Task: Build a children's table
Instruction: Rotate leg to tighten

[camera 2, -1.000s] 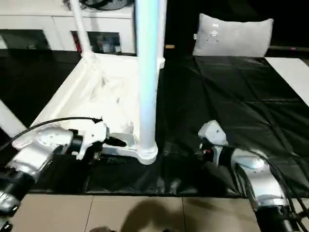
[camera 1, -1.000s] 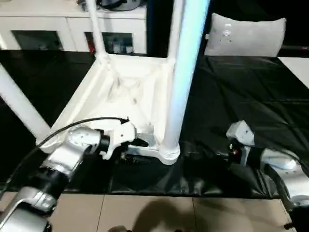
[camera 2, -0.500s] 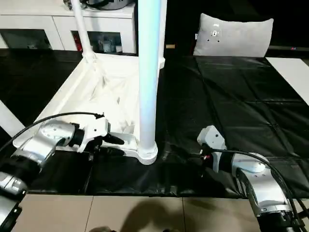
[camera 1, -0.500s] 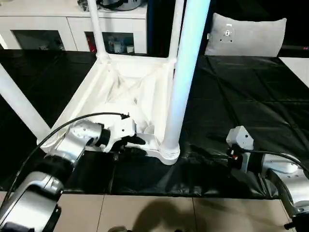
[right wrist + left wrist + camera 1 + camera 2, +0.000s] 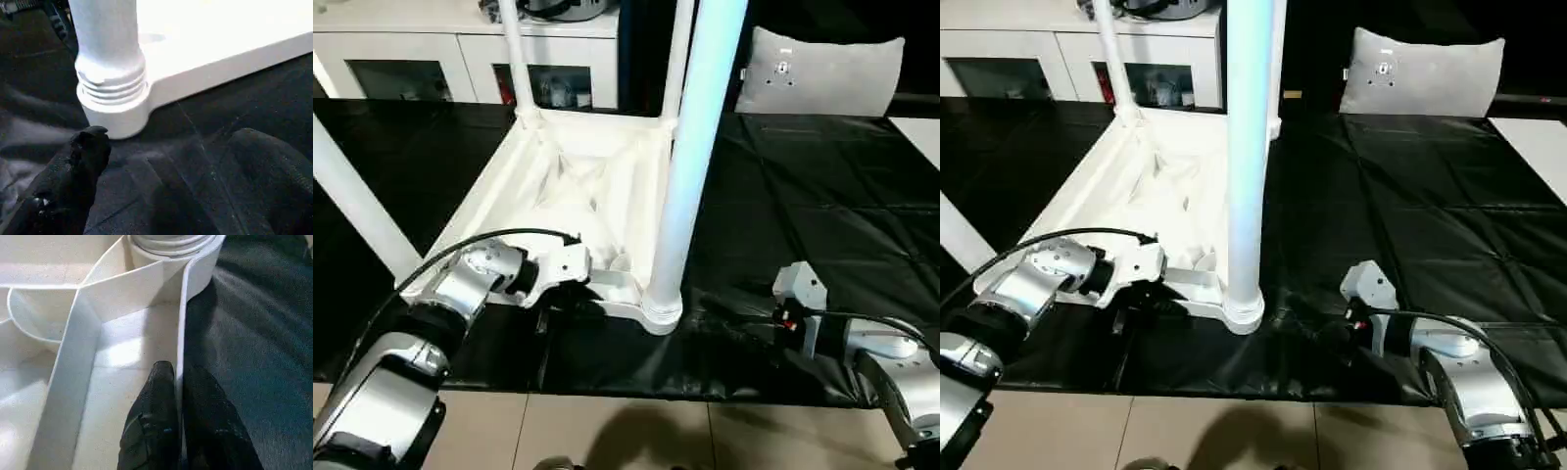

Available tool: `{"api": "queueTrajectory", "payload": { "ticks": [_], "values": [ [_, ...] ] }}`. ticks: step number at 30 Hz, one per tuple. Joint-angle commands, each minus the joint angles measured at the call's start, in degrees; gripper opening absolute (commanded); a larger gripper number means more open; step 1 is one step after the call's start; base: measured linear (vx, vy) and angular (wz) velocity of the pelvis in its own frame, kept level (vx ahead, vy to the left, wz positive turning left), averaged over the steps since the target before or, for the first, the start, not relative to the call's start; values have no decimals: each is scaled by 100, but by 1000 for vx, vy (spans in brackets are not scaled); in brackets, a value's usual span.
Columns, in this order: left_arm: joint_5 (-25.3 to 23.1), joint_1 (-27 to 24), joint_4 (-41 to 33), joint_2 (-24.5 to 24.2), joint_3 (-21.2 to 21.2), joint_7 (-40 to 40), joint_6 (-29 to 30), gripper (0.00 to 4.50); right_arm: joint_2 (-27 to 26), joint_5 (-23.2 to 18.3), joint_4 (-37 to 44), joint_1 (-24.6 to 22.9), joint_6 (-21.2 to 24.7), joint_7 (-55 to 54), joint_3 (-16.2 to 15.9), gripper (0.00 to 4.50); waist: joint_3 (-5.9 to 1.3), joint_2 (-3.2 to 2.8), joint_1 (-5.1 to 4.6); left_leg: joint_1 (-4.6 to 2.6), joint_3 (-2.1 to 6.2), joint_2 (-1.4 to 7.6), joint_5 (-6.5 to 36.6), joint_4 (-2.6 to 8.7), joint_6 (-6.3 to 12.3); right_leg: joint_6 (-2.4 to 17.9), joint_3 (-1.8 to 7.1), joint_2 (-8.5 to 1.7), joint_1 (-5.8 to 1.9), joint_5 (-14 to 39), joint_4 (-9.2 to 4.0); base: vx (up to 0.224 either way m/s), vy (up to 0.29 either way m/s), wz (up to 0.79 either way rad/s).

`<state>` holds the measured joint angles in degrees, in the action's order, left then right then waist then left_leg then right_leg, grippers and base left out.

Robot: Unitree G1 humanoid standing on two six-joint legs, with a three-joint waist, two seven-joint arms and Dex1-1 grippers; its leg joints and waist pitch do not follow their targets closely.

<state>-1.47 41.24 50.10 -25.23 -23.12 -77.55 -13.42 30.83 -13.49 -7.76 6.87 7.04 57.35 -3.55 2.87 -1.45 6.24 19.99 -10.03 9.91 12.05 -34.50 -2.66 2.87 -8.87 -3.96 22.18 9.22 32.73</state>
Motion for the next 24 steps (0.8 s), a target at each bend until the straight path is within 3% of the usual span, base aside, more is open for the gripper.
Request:
{"api": "queueTrajectory", "payload": {
  "ticks": [1,3,7,13,14,15,19,24],
  "values": [
    [136,55,41,28,163,-56,56,2,43,-86,170,109,50,72,-13,450,-390,-6,44,0,166,400,921,395,433,400,396,-622,-347,2004,-481,0,0,0],
    [181,30,30,64,180,-174,49,2,51,-153,186,156,83,142,1,450,-392,30,42,-1,153,388,885,389,446,392,395,-620,-351,2022,-483,0,0,0],
    [242,4,22,94,185,-344,86,2,80,-206,208,216,134,224,0,450,-386,-5,52,-16,155,394,864,393,454,364,390,-613,-336,2139,-496,0,0,0],
    [126,-2,24,144,237,-70,50,2,69,-245,252,224,176,225,18,450,-391,-5,58,-15,151,393,870,392,442,389,394,-618,-337,2071,-489,0,0,0],
    [181,0,28,236,320,26,198,43,58,-244,270,202,184,221,15,450,-387,-3,57,-15,147,386,878,390,436,368,391,-616,-337,2134,-495,0,0,0],
    [217,-20,1,268,339,18,234,54,50,-244,277,189,183,218,10,450,-382,-1,59,-20,141,377,887,387,437,349,387,-614,-334,2193,-513,0,0,0],
    [275,-81,-37,326,382,-12,256,82,33,-261,296,185,204,213,0,450,-380,-30,76,-25,146,368,928,386,436,258,368,-603,-326,2366,-544,0,0,0],
    [278,-128,-17,366,394,38,226,92,23,-269,318,179,217,202,-10,450,-389,-20,71,-15,153,366,925,388,430,205,366,-603,-332,2340,-538,0,0,0]
  ]
}}
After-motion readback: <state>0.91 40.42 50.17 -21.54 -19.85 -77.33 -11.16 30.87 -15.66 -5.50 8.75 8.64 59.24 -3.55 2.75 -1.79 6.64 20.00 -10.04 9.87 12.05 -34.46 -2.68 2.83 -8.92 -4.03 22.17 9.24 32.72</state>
